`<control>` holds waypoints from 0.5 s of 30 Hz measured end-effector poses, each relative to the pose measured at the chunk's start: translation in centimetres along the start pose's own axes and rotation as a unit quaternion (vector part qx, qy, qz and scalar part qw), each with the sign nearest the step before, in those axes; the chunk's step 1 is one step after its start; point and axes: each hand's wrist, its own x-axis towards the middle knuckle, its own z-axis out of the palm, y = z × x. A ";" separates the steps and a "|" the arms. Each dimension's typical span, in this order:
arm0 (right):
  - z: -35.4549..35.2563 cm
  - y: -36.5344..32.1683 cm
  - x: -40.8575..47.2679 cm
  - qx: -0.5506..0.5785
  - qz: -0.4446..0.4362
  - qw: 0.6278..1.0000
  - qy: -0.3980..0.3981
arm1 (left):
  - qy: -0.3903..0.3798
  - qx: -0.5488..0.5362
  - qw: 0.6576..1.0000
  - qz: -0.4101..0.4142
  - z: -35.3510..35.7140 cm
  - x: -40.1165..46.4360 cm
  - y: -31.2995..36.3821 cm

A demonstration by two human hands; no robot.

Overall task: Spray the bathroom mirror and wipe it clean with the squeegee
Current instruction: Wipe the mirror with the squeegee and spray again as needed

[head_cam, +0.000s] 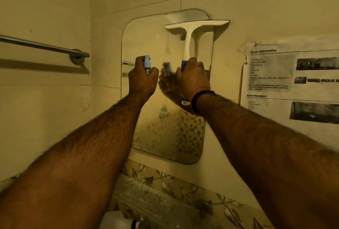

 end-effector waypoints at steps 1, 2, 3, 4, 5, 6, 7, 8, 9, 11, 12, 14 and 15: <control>0.1 0.2 -0.3 -0.005 0.000 1.000 -0.003 | -0.003 0.000 1.000 -0.004 0.1 -0.2 -0.1; 0.2 0.3 -0.6 -0.006 -0.001 1.000 -0.007 | -0.005 0.000 1.000 -0.007 0.1 -0.5 -0.2; 0.3 0.5 -1.0 -0.003 -0.001 1.000 -0.010 | -0.005 0.001 1.000 -0.009 0.1 -0.7 -0.3; 0.4 0.6 -1.3 0.002 0.002 1.000 -0.014 | -0.005 0.002 1.000 -0.010 0.1 -0.9 -0.4; 0.5 0.7 -1.7 0.001 0.005 1.000 -0.019 | -0.006 0.003 1.000 -0.011 0.1 -1.2 -0.4; 0.6 0.8 -2.0 -0.007 0.009 1.000 -0.024 | -0.007 0.003 1.000 -0.012 0.2 -1.5 -0.5; 0.7 0.9 -2.4 -0.022 0.011 0.999 -0.028 | -0.008 0.002 1.000 -0.014 0.2 -1.8 -0.5; 0.8 1.0 -2.9 -0.037 0.010 0.999 -0.030 | -0.010 0.001 1.000 -0.017 0.2 -2.1 -0.5; 0.9 1.1 -3.4 -0.045 0.008 0.998 -0.032 | -0.012 0.001 1.000 -0.019 0.1 -2.4 -0.6; 1.0 1.4 -4.5 -0.031 0.007 0.999 -0.036 | -0.017 0.009 1.000 -0.019 0.0 -3.0 -0.8; 1.1 1.5 -5.1 -0.023 0.007 0.999 -0.035 | -0.019 0.013 1.000 -0.017 -0.1 -3.3 -0.8; 1.5 1.8 -6.4 -0.030 0.003 0.999 -0.024 | -0.021 0.019 0.999 -0.015 -0.2 -4.0 -1.0; 1.6 1.9 -7.1 -0.038 -0.001 0.999 -0.019 | -0.021 0.023 0.999 -0.017 -0.2 -4.3 -1.0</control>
